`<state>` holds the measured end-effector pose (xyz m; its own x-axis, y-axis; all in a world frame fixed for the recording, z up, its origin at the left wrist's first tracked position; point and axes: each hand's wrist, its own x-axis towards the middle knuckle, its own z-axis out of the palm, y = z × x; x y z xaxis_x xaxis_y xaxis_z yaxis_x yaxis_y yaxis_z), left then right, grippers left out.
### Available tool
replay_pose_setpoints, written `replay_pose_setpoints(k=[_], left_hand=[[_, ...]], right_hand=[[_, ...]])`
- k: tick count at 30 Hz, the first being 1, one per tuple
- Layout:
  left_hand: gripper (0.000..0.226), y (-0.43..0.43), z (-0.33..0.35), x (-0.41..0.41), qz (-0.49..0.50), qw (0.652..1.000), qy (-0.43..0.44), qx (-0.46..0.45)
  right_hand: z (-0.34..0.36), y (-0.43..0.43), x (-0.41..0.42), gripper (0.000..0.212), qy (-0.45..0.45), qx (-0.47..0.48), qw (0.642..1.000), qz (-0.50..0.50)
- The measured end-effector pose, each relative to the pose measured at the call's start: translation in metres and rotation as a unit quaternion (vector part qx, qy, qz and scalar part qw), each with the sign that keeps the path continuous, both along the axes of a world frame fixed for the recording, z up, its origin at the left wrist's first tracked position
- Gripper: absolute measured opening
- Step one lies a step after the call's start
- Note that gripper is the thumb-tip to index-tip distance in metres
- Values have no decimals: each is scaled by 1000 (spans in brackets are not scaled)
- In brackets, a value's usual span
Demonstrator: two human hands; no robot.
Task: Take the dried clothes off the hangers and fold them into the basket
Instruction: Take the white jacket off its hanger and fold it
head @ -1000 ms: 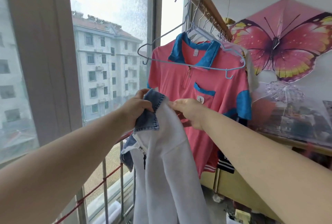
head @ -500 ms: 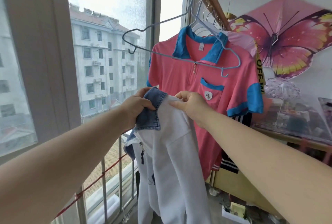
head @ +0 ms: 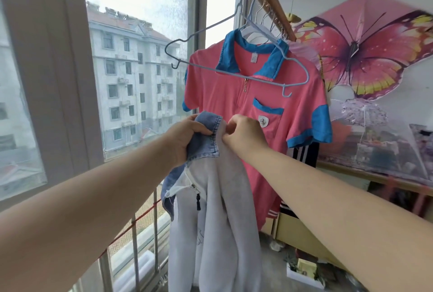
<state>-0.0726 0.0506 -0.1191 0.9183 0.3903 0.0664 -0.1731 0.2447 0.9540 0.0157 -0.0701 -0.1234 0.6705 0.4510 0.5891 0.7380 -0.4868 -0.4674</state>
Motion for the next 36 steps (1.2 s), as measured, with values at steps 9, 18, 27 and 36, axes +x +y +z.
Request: replay_pose_setpoints(k=[9,18,27,36], left_hand=[[57,-1,0,-9,-2,1000,-2,3],[56,2,-4,-15,17,1000,-6,-2],[56,8,-10,-13,34,999,10,12],[62,19,-11,-13,-9,998,50,38]], right_hand=[[2,4,-9,4,112,65,990,50],[4,7,-13,13,158,95,979,81],[1,10,-10,13,215,94,970,67],[17,12,-12,8,234,-55,967,85]])
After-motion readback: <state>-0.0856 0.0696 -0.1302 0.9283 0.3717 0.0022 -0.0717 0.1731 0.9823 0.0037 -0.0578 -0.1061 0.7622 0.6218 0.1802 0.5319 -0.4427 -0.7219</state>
